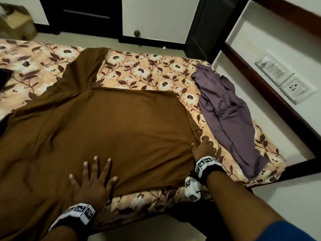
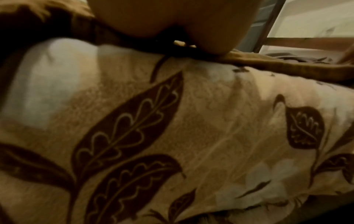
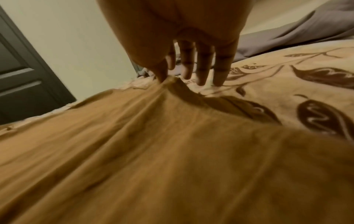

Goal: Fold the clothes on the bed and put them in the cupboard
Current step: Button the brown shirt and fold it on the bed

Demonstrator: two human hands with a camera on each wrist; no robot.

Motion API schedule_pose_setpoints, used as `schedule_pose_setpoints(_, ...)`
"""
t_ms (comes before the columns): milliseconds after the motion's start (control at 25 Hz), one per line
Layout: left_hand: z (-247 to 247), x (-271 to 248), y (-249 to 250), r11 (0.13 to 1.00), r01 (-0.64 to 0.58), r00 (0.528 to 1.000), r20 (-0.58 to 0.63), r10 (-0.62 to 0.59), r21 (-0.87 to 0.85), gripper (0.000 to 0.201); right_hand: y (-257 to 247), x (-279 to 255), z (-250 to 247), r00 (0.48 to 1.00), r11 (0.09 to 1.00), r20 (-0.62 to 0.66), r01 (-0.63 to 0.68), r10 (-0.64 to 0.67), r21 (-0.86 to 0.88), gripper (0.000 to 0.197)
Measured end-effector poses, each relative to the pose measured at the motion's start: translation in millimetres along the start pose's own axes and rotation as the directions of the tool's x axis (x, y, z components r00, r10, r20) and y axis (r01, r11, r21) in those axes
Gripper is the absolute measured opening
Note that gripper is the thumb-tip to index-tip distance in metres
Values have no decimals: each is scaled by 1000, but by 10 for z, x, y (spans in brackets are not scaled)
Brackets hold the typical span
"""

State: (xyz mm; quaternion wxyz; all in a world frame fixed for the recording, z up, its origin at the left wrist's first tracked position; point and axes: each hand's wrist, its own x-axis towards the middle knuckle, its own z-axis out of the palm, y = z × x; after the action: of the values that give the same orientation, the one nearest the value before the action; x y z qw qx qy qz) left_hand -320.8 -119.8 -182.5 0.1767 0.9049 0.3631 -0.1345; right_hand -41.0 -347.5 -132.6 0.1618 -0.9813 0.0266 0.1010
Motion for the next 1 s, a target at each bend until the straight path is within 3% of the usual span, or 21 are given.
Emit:
schedule_pose_setpoints(80, -13, 1, 14, 1000, 2, 1000, 10, -2, 23, 81, -274, -403, 126, 966, 959, 64, 258, -252, -118, 54)
schedule_pose_setpoints(120, 10, 12, 7, 1000, 2, 1000, 3, -2, 29, 80, -425, -715, 279, 887, 886, 172, 450, -429, -111, 58)
schedule_pose_setpoints(200, 80, 23, -50, 1000, 1, 999, -34, -1, 26, 77, -540, -1436, 725, 635, 680, 424, 731, -646, -57, 64)
schedule_pose_setpoints(240, 109, 47, -75, 1000, -4, 999, -46, 5, 18, 75, -478, -1650, 885, 623, 654, 434, 750, -651, -96, 67)
schedule_pose_setpoints(320, 165, 77, -114, 1000, -16, 998, -53, 16, 10, 72, -231, -1587, 954, 732, 724, 309, 670, -608, -163, 72)
schedule_pose_setpoints(400, 177, 88, -117, 1000, -23, 997, -77, 24, 12, 72, 224, -1104, 745, 937, 919, 248, 306, -246, -247, 75)
schedule_pose_setpoints(440, 172, 79, -108, 1000, -23, 996, -85, 24, 12, 72, 438, -855, 582, 975, 963, 217, 102, -48, -248, 74)
schedule_pose_setpoints(480, 169, 70, -97, 1000, -22, 996, -91, 23, 10, 73, 556, -671, 393, 973, 964, 213, -33, 92, -265, 73)
schedule_pose_setpoints(520, 167, 56, -92, 1000, -26, 995, -97, 27, 10, 73, 604, -572, 273, 966, 956, 208, -95, 156, -277, 70)
schedule_pose_setpoints(640, 146, 38, -71, 1000, -31, 995, -90, 31, 4, 73, 419, -687, 286, 992, 956, 109, -22, 56, -292, 63)
schedule_pose_setpoints(720, 134, -11, -24, 999, -48, 998, -45, 49, 22, 69, 180, -1008, 465, 973, 940, 125, 220, -194, -259, 58)
schedule_pose_setpoints(760, 132, -55, -8, 996, -73, 997, -30, 74, 46, 66, 55, -1197, 568, 909, 880, 183, 411, -375, -236, 57)
schedule_pose_setpoints(800, 136, -82, -1, 992, -103, 994, -23, 105, 78, 64, -27, -1369, 701, 809, 789, 265, 579, -524, -206, 60)
schedule_pose_setpoints(840, 126, -104, -16, 987, -127, 992, -15, 129, 98, 62, -57, -1495, 812, 725, 722, 365, 670, -584, -175, 65)
schedule_pose_setpoints(880, 110, -105, -53, 985, -139, 989, -30, 142, 103, 61, -52, -1501, 840, 722, 727, 418, 661, -551, -183, 71)
schedule_pose_setpoints(920, 89, -98, -95, 987, -131, 991, -17, 133, 94, 62, 46, -1379, 822, 781, 779, 407, 587, -474, -220, 75)
schedule_pose_setpoints(1000, 9, -95, -164, 993, -95, 994, 70, 89, 75, 71, 372, -1016, 634, 918, 908, 325, 321, -228, -271, 75)
